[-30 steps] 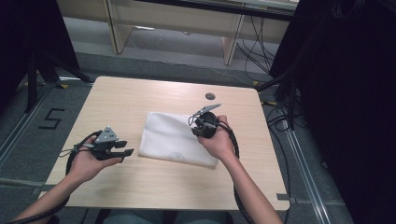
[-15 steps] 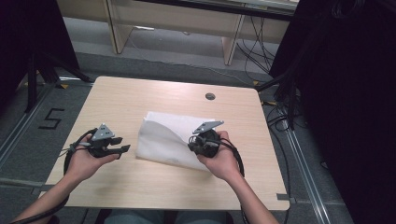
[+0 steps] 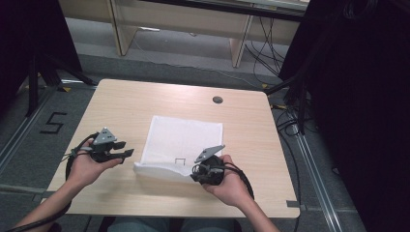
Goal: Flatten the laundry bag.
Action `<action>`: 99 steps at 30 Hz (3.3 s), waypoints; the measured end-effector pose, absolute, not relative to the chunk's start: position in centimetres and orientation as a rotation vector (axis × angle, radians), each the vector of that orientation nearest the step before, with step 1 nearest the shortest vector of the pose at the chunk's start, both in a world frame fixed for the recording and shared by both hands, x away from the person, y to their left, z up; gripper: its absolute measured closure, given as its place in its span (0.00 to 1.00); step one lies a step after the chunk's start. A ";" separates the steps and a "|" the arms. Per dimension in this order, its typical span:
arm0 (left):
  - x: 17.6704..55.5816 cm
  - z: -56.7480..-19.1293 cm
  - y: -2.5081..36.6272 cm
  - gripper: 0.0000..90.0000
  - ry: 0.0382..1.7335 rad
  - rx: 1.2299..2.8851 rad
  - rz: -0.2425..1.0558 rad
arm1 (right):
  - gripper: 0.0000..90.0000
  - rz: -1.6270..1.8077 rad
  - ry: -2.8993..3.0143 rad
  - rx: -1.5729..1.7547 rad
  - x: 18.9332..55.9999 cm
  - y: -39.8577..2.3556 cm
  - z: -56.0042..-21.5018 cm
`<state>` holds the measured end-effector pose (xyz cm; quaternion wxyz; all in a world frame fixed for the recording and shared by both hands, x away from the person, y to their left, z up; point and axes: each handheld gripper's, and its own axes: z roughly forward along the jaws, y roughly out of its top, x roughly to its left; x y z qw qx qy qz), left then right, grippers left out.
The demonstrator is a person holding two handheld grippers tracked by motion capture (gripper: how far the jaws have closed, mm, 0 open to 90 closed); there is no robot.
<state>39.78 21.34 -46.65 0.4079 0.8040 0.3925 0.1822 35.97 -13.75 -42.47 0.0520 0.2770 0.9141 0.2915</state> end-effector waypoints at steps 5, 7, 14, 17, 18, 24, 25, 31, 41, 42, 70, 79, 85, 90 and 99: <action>39.4 -47.1 19.1 0.59 0.907 2.075 0.439 | 0.96 0.833 2.872 0.826 35.0 -13.7 -44.3; 39.2 -47.3 18.3 0.59 0.884 2.098 0.427 | 0.93 0.812 2.907 0.841 34.5 -13.8 -45.3; 38.5 -48.0 16.5 0.59 0.820 2.163 0.391 | 0.82 0.793 2.969 0.846 33.5 -14.0 -45.5; 38.3 -48.2 16.1 0.59 0.798 2.191 0.378 | 0.76 0.791 2.969 0.842 33.0 -14.2 -44.9; 38.3 -48.2 16.1 0.59 0.782 2.196 0.386 | 0.74 0.802 2.968 0.850 32.9 -14.4 -44.6; 38.0 -48.8 15.6 0.59 0.767 2.229 0.353 | 0.69 0.834 2.943 0.880 32.5 -15.7 -43.7; 37.9 -49.0 15.6 0.59 0.781 2.233 0.352 | 0.69 0.828 2.925 0.909 32.6 -16.2 -43.6; 37.6 -48.9 15.6 0.60 0.783 2.239 0.345 | 0.77 0.760 2.804 1.069 34.4 -18.6 -44.5; 35.4 -48.8 13.9 0.83 0.639 2.341 0.256 | 0.98 0.550 2.756 1.244 35.8 -20.1 -46.8; 35.4 -49.0 13.9 0.83 0.639 2.364 0.252 | 0.98 0.535 2.760 1.256 35.8 -20.0 -46.9; 37.8 -50.0 15.4 0.83 0.773 2.389 0.236 | 1.00 0.506 2.719 1.134 37.9 -17.9 -48.1; 38.1 -49.8 15.4 0.70 0.813 2.353 0.237 | 0.90 0.577 2.649 1.159 37.8 -18.4 -47.5; 38.0 -49.1 15.0 0.61 0.820 2.247 0.271 | 0.81 0.686 2.524 1.211 37.4 -20.0 -46.0; 37.9 -49.0 14.9 0.52 0.799 2.200 0.271 | 0.80 0.715 2.492 1.269 36.8 -21.6 -46.0; 38.0 -48.9 14.7 0.48 0.807 2.164 0.276 | 0.78 0.750 2.474 1.258 36.5 -22.4 -46.1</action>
